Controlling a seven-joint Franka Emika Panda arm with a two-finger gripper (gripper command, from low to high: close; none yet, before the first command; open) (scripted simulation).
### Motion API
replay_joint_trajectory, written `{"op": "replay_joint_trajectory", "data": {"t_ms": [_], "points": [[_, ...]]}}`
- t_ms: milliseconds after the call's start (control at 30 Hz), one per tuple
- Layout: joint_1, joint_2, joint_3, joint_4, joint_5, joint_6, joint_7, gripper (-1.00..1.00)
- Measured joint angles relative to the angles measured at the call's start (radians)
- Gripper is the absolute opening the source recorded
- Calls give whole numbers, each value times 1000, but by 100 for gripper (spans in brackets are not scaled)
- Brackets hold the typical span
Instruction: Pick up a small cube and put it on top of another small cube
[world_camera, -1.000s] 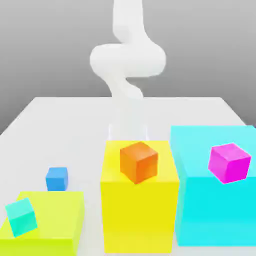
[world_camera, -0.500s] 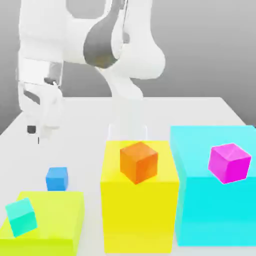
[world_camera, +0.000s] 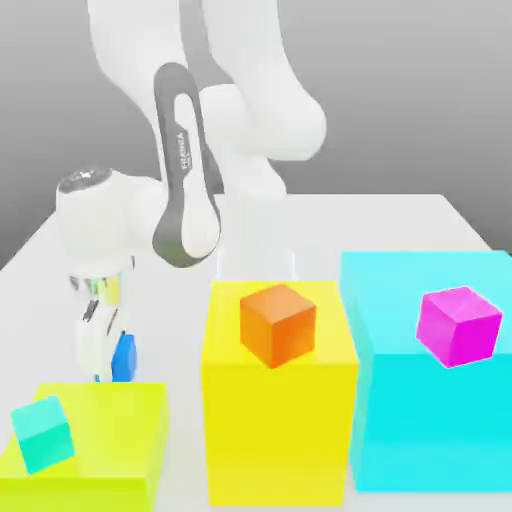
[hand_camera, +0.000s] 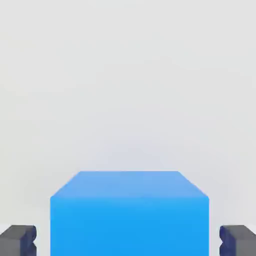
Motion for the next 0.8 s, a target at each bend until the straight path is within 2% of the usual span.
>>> {"op": "replay_joint_trajectory", "data": {"t_ms": [133, 400, 800], "points": [[-7, 6, 7, 1, 1, 5, -1, -100], [11, -253, -38, -39, -96, -213, 65, -100], [127, -196, 13, 361, -66, -559, -317, -100]]}}
